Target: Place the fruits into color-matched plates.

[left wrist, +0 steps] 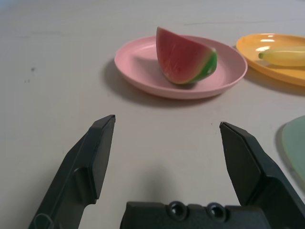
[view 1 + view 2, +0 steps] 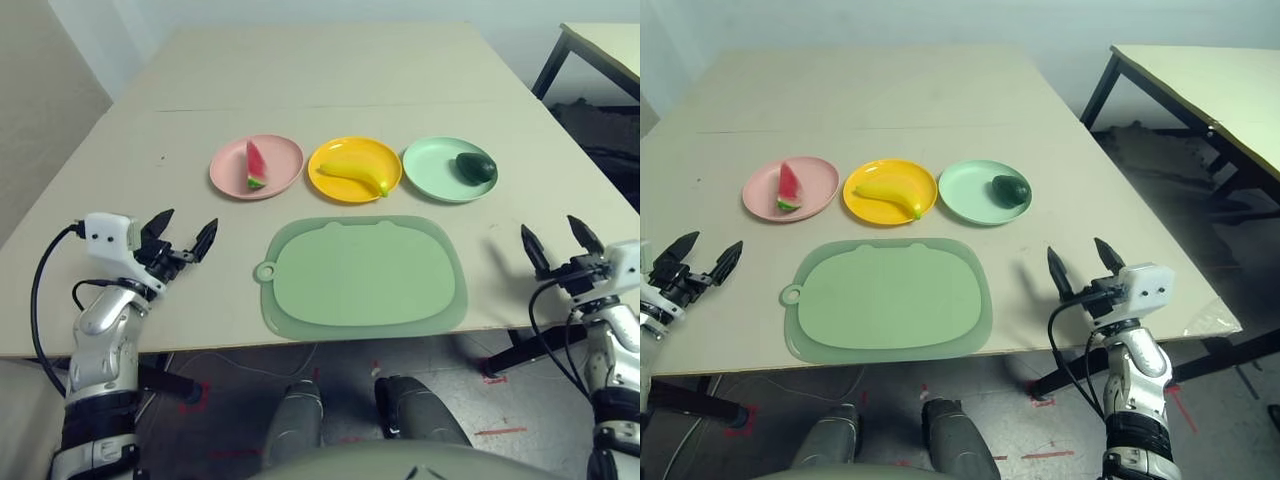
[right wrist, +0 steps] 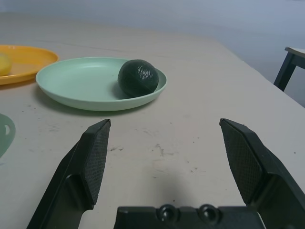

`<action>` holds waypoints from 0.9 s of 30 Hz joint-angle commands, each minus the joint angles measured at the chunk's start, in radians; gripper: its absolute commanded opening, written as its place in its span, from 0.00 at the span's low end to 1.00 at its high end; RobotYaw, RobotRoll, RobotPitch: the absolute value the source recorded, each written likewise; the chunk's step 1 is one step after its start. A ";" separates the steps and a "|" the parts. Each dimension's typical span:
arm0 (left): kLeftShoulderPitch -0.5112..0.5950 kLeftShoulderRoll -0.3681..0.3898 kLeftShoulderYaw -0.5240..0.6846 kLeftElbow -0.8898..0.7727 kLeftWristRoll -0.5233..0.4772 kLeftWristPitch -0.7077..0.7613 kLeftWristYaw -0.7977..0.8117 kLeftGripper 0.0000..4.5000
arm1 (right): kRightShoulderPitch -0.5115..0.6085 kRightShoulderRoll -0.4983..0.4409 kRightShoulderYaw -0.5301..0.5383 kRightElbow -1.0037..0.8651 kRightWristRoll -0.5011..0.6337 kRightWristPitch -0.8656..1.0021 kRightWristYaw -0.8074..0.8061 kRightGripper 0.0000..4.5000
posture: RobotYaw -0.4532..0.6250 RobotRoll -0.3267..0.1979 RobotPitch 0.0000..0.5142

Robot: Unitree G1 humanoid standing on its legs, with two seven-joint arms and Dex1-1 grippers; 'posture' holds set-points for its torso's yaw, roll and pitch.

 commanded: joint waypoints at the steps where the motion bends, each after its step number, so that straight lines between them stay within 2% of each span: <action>1: 0.018 -0.013 0.010 0.034 0.016 -0.021 0.031 1.00 | 0.005 -0.011 -0.013 -0.009 0.015 0.027 -0.002 1.00 | 0.44 0.62 0.23; 7: 0.031 -0.010 0.020 0.055 0.028 -0.062 0.072 1.00 | -0.005 -0.011 -0.011 -0.022 0.007 0.052 -0.029 1.00 | 0.47 0.62 0.24; 12: 0.028 -0.007 0.018 0.062 0.029 -0.069 0.076 1.00 | 0.034 -0.011 -0.031 -0.097 0.027 0.087 -0.059 1.00 | 0.47 0.62 0.25; 20: 0.014 -0.007 -0.003 0.011 0.036 -0.048 0.093 1.00 | 0.074 -0.012 -0.008 -0.215 0.018 0.154 -0.053 1.00 | 0.49 0.62 0.33; 27: -0.017 0.003 0.007 0.041 0.026 -0.052 0.088 1.00 | 0.088 0.016 0.010 -0.294 0.003 0.181 -0.081 1.00 | 0.46 0.62 0.30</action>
